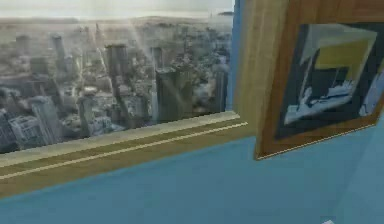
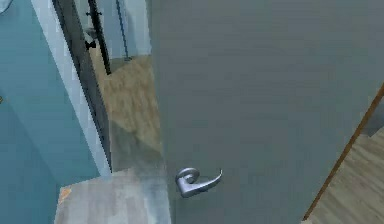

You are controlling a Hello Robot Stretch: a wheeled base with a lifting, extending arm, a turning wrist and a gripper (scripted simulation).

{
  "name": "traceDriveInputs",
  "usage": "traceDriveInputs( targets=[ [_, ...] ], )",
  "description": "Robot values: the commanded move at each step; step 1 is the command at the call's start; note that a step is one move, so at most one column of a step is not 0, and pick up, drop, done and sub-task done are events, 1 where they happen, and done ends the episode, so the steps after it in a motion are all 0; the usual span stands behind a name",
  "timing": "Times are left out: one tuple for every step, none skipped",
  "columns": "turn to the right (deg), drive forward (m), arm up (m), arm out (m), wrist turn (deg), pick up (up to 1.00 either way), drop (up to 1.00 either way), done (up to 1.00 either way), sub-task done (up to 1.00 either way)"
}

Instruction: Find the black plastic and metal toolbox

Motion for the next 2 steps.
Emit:
traceDriveInputs(
  targets=[
    [45.0, 0.00, 0.00, 0.00, 0.0, 0.00, 0.00, 0.00, 0.00],
    [30.0, 0.00, 0.00, 0.00, 0.0, 0.00, 0.00, 0.00, 0.00]
  ],
)
